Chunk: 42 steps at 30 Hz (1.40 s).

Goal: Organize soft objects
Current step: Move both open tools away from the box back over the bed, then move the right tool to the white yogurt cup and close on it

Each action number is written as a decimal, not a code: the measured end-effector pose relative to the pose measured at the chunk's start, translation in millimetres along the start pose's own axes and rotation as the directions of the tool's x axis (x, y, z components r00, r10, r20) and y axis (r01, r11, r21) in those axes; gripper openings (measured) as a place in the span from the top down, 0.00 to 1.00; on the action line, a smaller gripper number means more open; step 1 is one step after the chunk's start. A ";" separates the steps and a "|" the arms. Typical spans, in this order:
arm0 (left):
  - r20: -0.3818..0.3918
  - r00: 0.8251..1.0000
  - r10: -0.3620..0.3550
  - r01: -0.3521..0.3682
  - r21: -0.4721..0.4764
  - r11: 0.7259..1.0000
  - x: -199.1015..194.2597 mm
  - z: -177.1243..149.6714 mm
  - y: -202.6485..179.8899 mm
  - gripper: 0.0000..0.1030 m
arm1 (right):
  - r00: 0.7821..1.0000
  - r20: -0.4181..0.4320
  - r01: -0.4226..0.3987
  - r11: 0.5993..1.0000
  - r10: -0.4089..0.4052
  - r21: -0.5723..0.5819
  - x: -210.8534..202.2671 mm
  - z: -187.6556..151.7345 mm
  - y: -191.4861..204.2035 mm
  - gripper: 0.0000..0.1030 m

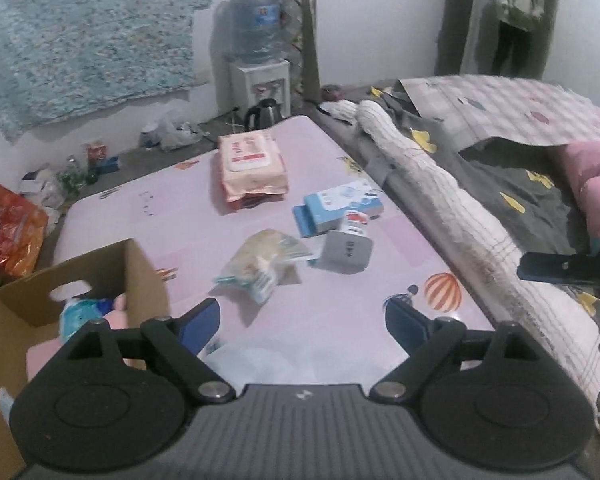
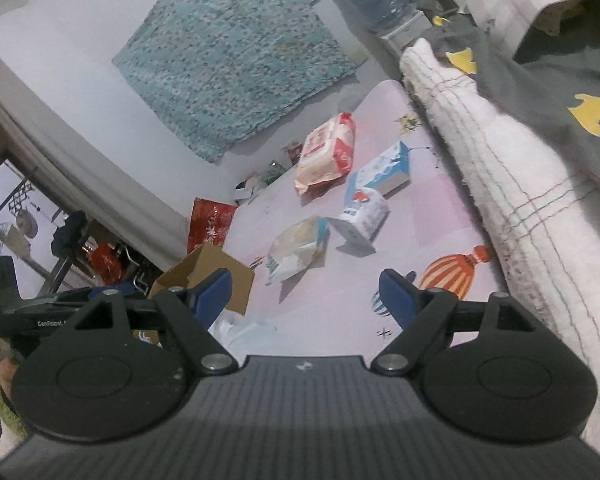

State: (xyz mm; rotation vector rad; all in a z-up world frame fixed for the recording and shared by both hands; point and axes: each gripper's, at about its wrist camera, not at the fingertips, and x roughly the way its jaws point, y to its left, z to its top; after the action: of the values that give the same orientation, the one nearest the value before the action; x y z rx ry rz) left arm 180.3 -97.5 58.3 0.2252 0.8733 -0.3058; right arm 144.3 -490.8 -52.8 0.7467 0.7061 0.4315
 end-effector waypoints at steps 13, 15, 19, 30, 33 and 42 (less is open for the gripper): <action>0.014 0.984 0.177 -0.178 0.061 0.982 67.8 31.9 -5.5 0.17 | 0.998 -0.057 -0.018 0.995 0.024 0.096 97.5 43.3 -14.4 0.21; -0.008 0.985 0.175 -0.174 0.040 0.984 75.7 33.4 1.4 0.22 | 0.997 -0.081 -0.007 0.994 0.016 0.109 126.0 50.5 -14.6 0.21; -0.041 0.985 0.168 -0.168 0.003 0.986 85.8 33.1 11.8 0.36 | 0.992 -0.123 0.053 0.990 -0.037 0.129 185.2 62.2 -19.0 0.21; -0.039 0.993 0.113 -0.114 -0.025 0.993 79.0 23.9 18.3 0.39 | 0.959 -0.217 0.220 0.963 -0.184 0.153 272.6 54.3 -32.4 0.35; -0.039 0.994 0.105 -0.106 -0.034 0.994 76.8 22.1 19.4 0.39 | 0.965 -0.204 0.204 0.961 -0.165 0.186 270.4 49.7 -36.2 0.37; 0.002 0.997 0.079 -0.079 -0.046 0.996 45.6 6.5 16.3 0.34 | 0.962 -0.253 0.169 0.951 -0.102 0.260 226.7 18.6 -42.2 0.39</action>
State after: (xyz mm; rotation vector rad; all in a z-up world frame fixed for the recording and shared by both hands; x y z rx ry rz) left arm 218.2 -92.2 28.0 0.2155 0.8643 -0.2121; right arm 318.9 -394.9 -170.3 0.9146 1.0529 0.2991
